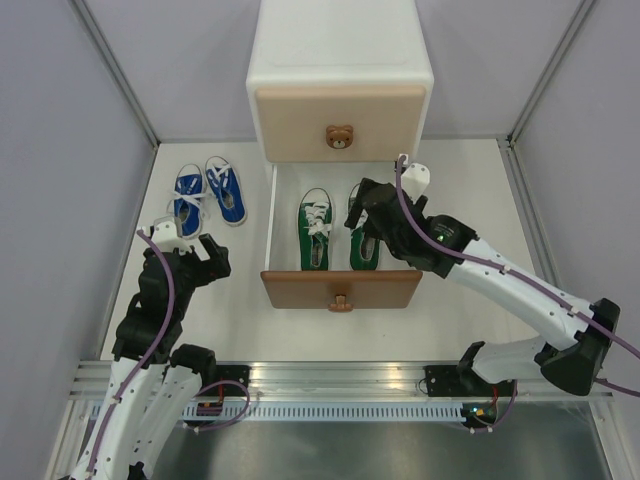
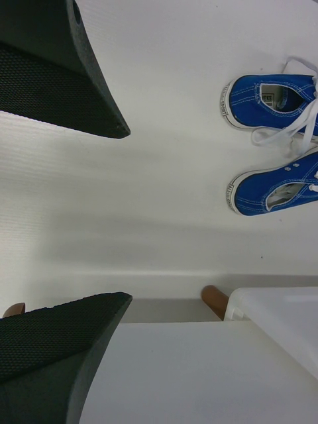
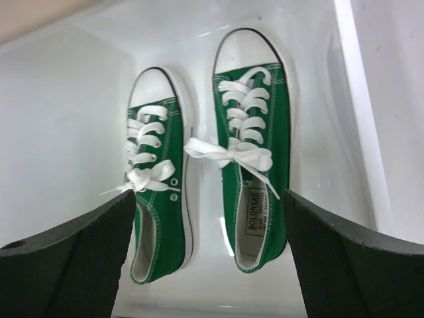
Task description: Place and organize the shoes in the shoe cabinet
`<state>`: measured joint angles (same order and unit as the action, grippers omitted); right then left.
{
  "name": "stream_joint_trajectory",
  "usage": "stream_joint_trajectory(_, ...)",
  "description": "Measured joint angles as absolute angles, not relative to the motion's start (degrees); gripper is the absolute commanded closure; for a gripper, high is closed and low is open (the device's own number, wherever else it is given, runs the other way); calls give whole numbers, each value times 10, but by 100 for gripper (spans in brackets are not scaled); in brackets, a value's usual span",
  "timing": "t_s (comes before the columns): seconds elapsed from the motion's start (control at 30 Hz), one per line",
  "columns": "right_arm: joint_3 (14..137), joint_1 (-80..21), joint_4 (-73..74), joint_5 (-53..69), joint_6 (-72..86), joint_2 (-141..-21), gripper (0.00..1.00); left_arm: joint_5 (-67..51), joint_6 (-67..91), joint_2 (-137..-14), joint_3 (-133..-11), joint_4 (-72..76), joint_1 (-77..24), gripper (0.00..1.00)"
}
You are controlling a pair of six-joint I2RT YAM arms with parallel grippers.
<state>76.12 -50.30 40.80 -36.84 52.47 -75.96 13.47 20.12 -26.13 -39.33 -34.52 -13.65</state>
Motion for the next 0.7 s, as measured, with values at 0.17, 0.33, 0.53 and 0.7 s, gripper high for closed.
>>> stream_joint_trajectory(0.17,761,-503,364,-324,460,-729,4,134,201,-260,-393,-345,-136,0)
stream_joint_trajectory(0.33,749,-503,329,-283,400,-681,2,134,201,-252,-393,-345,-136,0)
stream_joint_trajectory(0.53,718,-503,318,-266,332,-594,2,131,201,-230,-393,-345,-136,0)
stream_joint_trajectory(0.7,684,-503,324,-266,294,-539,2,117,201,-208,-393,-341,-136,0)
